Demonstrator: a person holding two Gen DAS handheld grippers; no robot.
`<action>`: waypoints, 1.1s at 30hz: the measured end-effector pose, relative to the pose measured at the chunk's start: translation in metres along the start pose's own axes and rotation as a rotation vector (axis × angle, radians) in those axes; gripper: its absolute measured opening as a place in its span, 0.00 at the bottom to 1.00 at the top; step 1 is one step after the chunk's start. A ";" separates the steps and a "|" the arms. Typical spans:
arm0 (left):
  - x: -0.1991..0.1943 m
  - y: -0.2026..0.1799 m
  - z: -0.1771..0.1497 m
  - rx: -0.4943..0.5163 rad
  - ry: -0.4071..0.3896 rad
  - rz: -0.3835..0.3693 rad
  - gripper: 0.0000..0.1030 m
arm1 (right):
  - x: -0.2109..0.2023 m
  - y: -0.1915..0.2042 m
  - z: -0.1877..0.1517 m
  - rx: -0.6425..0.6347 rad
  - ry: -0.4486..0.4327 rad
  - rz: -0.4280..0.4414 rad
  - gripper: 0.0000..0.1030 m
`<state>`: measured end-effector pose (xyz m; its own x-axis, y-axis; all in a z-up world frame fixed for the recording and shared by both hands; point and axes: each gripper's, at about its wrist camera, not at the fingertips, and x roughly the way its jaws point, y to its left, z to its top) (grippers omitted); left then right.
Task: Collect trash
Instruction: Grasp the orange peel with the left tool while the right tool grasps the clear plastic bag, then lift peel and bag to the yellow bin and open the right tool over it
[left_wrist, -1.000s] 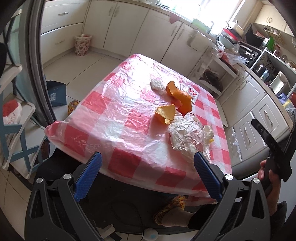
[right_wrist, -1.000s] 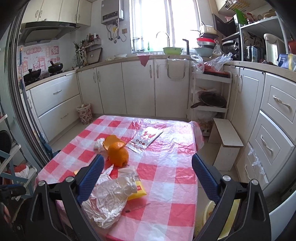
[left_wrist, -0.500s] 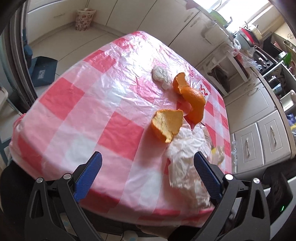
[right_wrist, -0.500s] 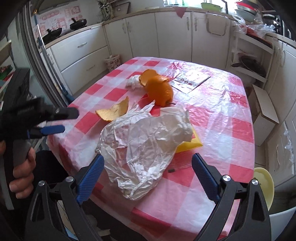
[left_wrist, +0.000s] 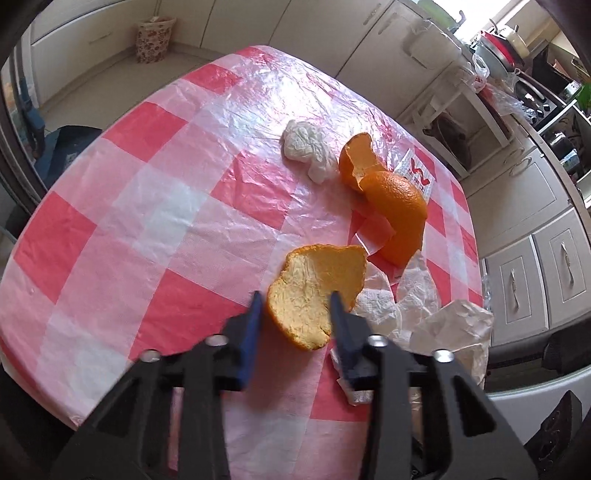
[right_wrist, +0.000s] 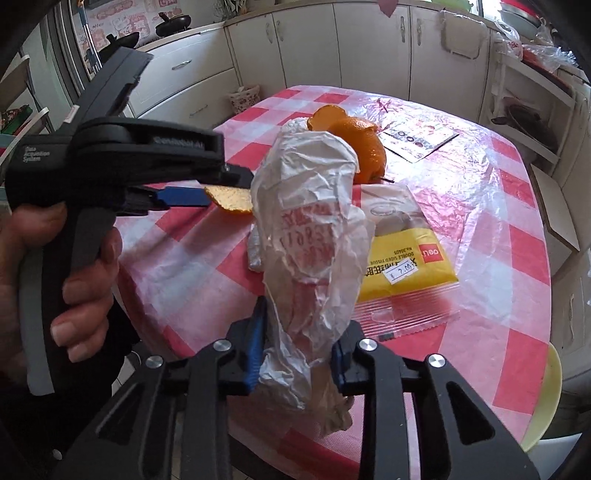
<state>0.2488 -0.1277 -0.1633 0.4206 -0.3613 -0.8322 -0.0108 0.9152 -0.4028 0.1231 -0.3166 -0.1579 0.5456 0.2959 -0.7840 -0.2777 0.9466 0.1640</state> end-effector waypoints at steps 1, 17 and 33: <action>-0.001 0.000 0.000 0.006 -0.005 -0.006 0.14 | -0.004 -0.001 0.001 0.007 -0.015 0.009 0.25; -0.081 0.039 -0.004 -0.034 -0.144 -0.050 0.06 | -0.047 -0.015 0.017 0.097 -0.194 0.043 0.25; -0.145 0.027 -0.023 0.013 -0.230 -0.097 0.06 | -0.052 -0.011 0.020 0.099 -0.234 0.024 0.26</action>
<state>0.1668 -0.0544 -0.0625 0.6142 -0.3993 -0.6807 0.0509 0.8808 -0.4707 0.1137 -0.3403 -0.1066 0.7110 0.3287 -0.6216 -0.2200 0.9436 0.2474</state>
